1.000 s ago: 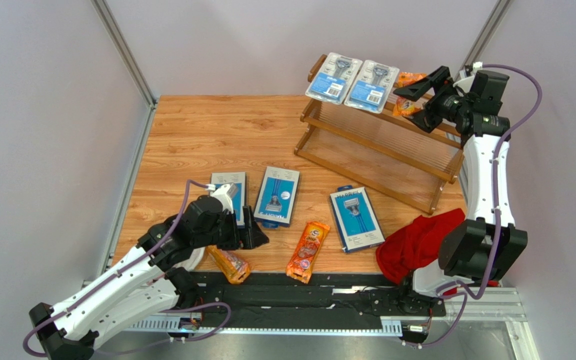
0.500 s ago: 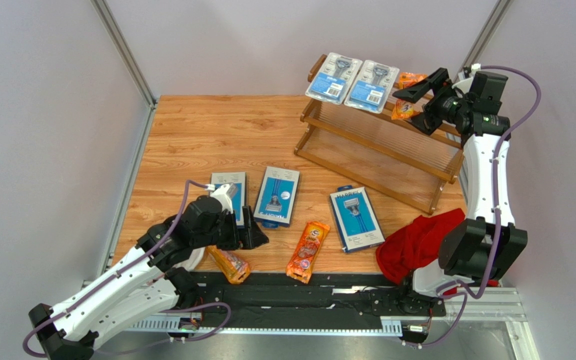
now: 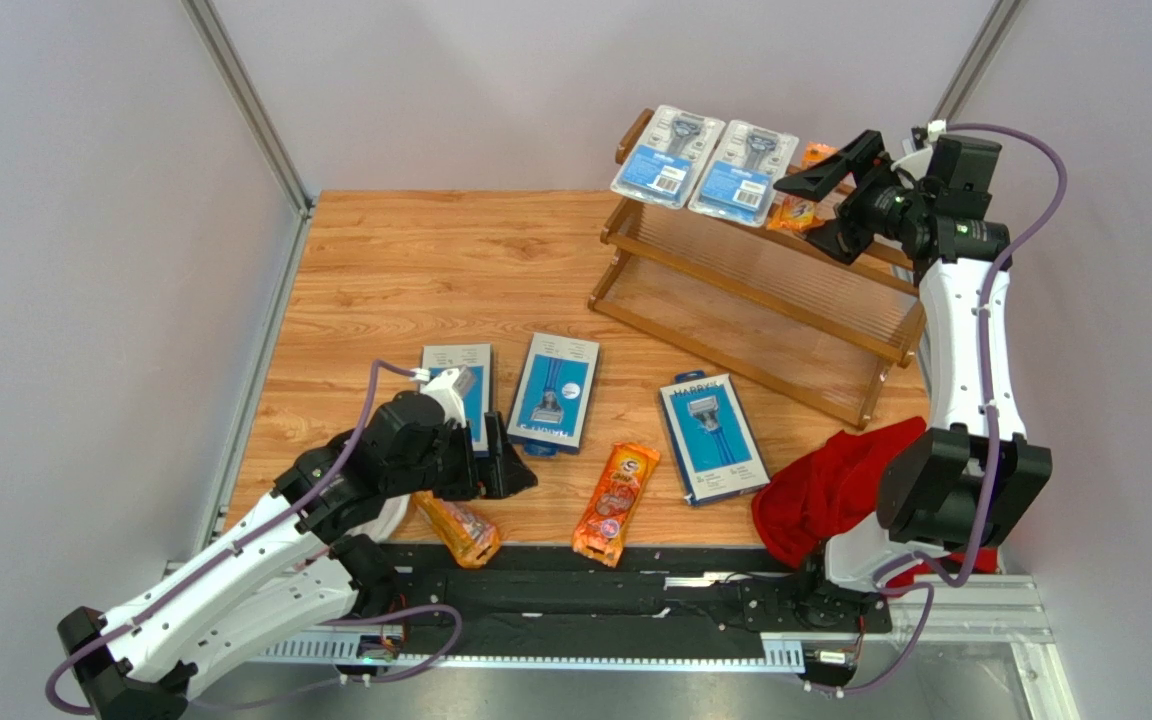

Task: Place and organize the shaving razors onto the shelf

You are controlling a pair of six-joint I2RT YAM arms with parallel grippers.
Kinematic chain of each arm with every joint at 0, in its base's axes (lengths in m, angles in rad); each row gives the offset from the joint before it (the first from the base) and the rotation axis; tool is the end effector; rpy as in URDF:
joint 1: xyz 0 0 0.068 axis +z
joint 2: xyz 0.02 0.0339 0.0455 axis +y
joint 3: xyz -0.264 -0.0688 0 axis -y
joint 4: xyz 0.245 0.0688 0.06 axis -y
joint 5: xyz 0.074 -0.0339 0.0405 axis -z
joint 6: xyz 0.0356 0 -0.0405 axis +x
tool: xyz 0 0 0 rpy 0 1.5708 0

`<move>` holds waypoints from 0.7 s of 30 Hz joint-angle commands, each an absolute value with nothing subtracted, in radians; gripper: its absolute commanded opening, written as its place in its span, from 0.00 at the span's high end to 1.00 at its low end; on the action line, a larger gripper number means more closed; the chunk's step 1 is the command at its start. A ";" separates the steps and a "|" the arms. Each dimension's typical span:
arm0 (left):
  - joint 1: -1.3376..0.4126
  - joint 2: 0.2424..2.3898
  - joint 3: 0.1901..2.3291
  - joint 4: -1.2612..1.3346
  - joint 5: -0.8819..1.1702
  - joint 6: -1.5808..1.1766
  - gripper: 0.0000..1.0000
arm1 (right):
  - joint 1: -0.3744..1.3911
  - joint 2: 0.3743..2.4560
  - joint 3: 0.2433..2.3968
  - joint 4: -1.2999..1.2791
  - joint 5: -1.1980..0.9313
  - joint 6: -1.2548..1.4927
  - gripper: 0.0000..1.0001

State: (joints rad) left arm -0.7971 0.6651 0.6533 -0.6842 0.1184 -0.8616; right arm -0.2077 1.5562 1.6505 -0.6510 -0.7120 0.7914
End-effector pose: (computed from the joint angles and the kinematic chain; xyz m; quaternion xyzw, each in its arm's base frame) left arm 0.0961 -0.1044 0.2634 -0.0041 0.9046 -0.3480 0.2460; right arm 0.3376 -0.0474 0.4069 0.2439 0.8003 0.4228 0.3482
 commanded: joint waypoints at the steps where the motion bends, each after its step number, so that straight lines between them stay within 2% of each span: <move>1: -0.799 0.657 0.664 -0.690 0.117 -0.847 0.03 | -0.209 1.539 1.681 -0.663 -0.690 0.769 0.09; 5: -0.801 0.657 0.663 -0.689 0.120 -0.847 0.03 | -0.209 1.493 1.644 -0.663 -0.667 0.765 0.06; 8: -0.799 0.652 0.660 -0.692 0.120 -0.847 0.03 | -0.210 1.459 1.621 -0.658 -0.657 0.769 0.00; 21: -0.799 0.652 0.666 -0.698 0.121 -0.838 0.03 | -0.213 1.362 1.562 -0.706 -0.626 0.750 0.00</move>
